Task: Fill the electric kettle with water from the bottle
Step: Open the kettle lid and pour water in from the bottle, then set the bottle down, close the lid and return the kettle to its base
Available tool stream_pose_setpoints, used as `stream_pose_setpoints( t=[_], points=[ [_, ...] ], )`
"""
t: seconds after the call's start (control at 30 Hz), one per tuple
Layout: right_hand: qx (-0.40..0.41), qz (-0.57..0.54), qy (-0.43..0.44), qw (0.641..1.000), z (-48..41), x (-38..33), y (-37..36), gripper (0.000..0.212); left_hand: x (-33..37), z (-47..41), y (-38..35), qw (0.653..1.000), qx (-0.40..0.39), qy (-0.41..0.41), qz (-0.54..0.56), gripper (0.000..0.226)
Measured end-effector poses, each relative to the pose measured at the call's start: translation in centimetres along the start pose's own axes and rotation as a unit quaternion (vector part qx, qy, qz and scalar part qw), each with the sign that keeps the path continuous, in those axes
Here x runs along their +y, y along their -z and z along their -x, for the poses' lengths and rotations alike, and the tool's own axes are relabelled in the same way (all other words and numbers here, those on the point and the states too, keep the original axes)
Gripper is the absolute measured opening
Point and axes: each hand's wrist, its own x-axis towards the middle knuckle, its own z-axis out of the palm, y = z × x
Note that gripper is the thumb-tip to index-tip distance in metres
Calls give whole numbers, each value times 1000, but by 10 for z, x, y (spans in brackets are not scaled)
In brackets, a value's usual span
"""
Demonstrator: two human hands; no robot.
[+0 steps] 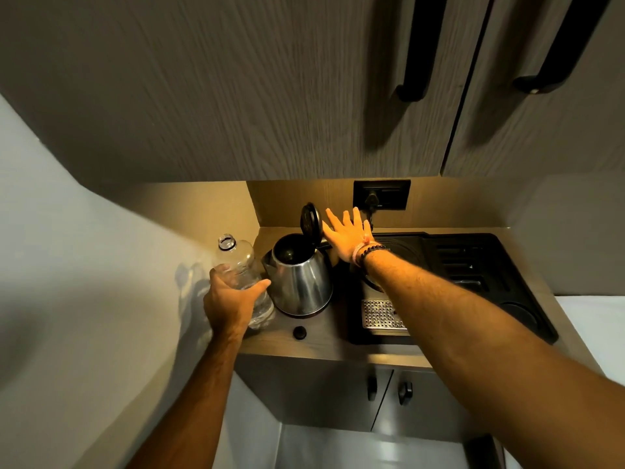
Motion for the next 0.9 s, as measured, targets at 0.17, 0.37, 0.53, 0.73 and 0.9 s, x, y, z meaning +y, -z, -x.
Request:
stream_pose_setpoints(
  t=[0.17, 0.37, 0.53, 0.73, 0.9],
  points=[
    [-3, -5, -7, 1000, 1, -1, 1, 79, -13, 27, -1, 995, 85, -44, 7, 95],
    [-13, -2, -7, 1000, 2, -1, 5, 89, -16, 78, -24, 980, 43, -190, -38, 32],
    [-22, 22, 2, 1000, 3, -1, 5, 87, -20, 88, -48, 953, -211, -142, -165, 22],
    [-29, 12, -11, 999, 5, -1, 7, 84, -19, 85, -62, 906, -294, -133, -276, 30],
    [-35, -14, -37, 999, 5, -2, 7, 93, -1, 72, -45, 921, -263, -150, -243, 28]
  ],
)
